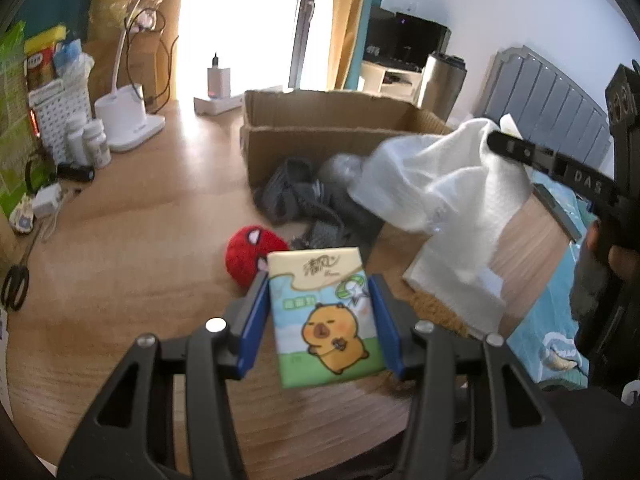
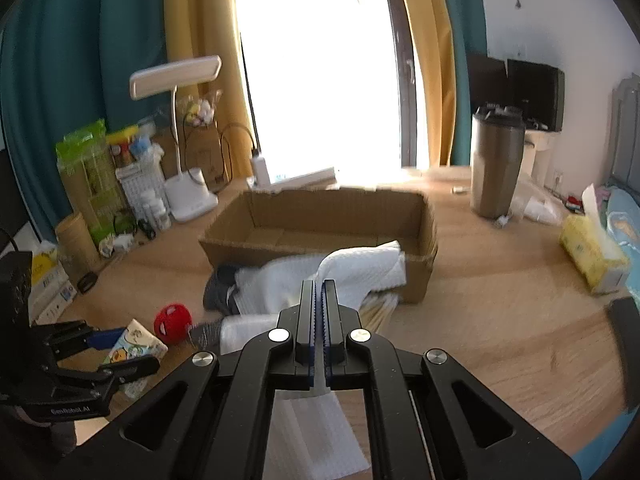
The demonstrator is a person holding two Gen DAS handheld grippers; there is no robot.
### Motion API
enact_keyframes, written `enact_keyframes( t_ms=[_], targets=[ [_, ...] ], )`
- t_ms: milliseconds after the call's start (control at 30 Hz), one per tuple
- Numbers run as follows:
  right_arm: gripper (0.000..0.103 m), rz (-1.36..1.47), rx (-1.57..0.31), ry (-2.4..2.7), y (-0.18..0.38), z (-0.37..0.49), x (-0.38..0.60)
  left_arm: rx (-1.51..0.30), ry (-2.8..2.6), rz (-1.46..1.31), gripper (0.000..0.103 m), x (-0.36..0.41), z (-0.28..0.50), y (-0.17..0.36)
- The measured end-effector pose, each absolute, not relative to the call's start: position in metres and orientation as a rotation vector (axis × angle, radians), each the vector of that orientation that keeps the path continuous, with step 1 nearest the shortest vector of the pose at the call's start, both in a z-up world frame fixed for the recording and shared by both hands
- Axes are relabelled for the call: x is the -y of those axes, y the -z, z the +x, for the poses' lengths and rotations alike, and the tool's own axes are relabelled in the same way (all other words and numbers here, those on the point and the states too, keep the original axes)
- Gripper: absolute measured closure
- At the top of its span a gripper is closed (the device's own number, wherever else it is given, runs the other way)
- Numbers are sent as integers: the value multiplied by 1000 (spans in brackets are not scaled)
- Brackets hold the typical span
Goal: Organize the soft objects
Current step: 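Carry the tissue pack and white cloth into the cardboard box with both grippers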
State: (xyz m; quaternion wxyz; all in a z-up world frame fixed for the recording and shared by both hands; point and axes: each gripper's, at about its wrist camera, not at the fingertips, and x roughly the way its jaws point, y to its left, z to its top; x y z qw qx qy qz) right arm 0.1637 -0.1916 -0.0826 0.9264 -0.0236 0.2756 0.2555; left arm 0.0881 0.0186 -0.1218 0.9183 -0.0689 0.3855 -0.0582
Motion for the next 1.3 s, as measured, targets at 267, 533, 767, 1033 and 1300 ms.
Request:
enact_keyframes(
  t_ms=[267, 533, 767, 1033, 1300],
  targets=[
    [100, -45, -482, -522, 53, 167, 199, -742, 115, -138, 53, -21, 98, 103],
    [100, -46, -428, -517, 33, 177, 206, -689, 106, -133, 53, -23, 111, 85],
    [100, -40, -403, -513, 24, 190, 211, -645, 94, -126, 52, -26, 125, 71],
    [100, -35, -386, -517, 16, 212, 210, -611, 89, -118, 52, -28, 147, 61],
    [100, -31, -390, -527, 15, 233, 206, -602, 84, -115, 52, -31, 167, 57]
  ],
)
